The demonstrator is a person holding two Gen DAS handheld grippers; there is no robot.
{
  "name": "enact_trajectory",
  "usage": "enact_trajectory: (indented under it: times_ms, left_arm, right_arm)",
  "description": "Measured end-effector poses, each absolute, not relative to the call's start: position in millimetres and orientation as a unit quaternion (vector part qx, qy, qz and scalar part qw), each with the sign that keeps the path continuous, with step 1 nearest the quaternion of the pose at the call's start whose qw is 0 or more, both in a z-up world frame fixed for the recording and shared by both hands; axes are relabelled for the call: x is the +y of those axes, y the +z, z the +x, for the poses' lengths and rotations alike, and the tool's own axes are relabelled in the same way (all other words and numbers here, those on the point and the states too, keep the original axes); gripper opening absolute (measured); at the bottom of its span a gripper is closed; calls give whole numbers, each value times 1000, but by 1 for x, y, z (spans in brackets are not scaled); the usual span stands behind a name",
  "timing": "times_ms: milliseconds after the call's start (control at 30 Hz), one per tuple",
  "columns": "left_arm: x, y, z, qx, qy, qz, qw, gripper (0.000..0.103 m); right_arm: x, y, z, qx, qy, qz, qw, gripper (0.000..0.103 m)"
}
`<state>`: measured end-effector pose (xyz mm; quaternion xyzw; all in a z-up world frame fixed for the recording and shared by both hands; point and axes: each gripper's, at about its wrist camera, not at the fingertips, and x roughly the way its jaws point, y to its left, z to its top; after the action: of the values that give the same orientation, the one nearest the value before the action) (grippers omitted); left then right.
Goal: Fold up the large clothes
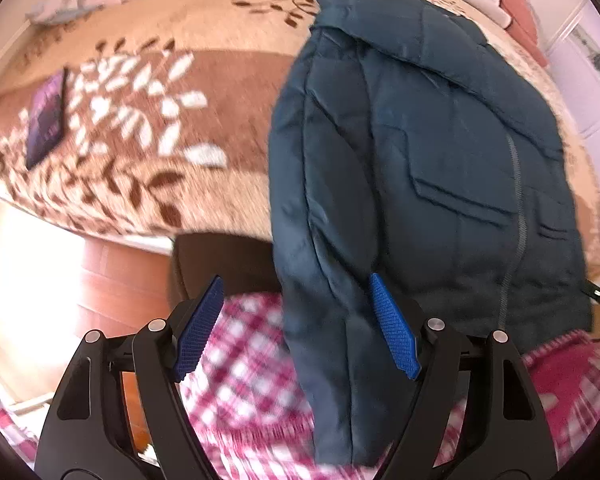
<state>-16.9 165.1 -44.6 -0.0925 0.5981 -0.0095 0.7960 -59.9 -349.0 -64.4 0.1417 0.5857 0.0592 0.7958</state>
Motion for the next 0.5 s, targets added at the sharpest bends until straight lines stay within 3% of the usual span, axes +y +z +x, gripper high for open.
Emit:
enact_trajectory:
  times_ms: [367, 433, 500]
  left_arm:
    - [156, -59, -39, 637, -69, -135, 756, 74]
    - [151, -59, -41, 639, -79, -120, 756, 62]
    - [150, -59, -42, 642, -93, -127, 750, 38]
  right_arm:
    - [-365, -59, -60, 581, 70, 169, 793, 55]
    - [-367, -59, -61, 580, 74, 173, 793, 59]
    - [-370, -59, -63, 577, 78, 182, 792, 61]
